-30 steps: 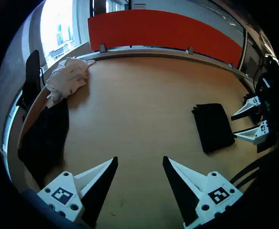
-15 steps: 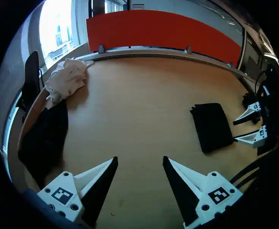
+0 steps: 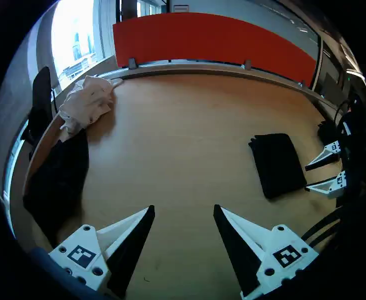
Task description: Fold towel
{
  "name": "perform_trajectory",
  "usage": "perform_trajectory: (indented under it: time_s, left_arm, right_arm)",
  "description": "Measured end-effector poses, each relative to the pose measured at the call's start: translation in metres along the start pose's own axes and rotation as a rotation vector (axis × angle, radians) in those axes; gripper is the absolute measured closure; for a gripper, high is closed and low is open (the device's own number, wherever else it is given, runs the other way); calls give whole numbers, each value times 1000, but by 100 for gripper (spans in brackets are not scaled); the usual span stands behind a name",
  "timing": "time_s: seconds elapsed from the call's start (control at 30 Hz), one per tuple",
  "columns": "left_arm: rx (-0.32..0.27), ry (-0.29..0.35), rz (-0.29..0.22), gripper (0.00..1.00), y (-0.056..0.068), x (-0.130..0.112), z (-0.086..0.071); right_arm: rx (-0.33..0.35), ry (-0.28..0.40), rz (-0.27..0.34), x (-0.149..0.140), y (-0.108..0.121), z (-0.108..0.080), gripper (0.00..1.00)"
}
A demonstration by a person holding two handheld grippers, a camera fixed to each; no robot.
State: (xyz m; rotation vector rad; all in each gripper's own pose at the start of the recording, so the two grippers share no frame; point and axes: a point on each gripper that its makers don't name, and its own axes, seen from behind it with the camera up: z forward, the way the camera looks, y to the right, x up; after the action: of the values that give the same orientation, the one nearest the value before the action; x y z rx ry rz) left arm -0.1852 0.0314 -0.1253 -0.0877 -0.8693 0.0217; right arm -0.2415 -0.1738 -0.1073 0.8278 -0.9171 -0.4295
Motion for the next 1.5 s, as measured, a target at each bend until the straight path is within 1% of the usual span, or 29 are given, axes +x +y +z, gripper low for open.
perform_trajectory:
  time_s: [0.1,0.27,0.43,0.63,0.9,0.97,1.03,1.3,1.5]
  left_arm:
    - [0,0,-1,13,0,0,0]
    - [1,-1,-1,13,-1,-1,0]
    - [1,-1,0,13,-1,-1,0]
    - [0,-2,-2,13,0,-2,0]
    - [1,-2,-1,13,0,-2,0]
    - [1,-3,-3,13,0,-3,0]
    - [0,-3,-4,13,1,-3,0]
    - [-3,-2,-2,13,2,-4,0]
    - [-5,-3,-3,13,2,-6,1]
  right_arm:
    - [0,-10,8,-6,0,1,30]
    - [-1,-22,23,-13,0,3,38]
    - [4,-24,43,-15,-1,5,45]
    - [4,-29,53,-18,-1,7,56]
    - [4,-31,80,-20,-1,10,79]
    - [0,-33,83,-20,0,10,90]
    - [-2,-33,83,-20,1,9,96]
    - [-6,-25,72,-18,2,5,96]
    - [-12,-10,60,-8,2,-1,96]
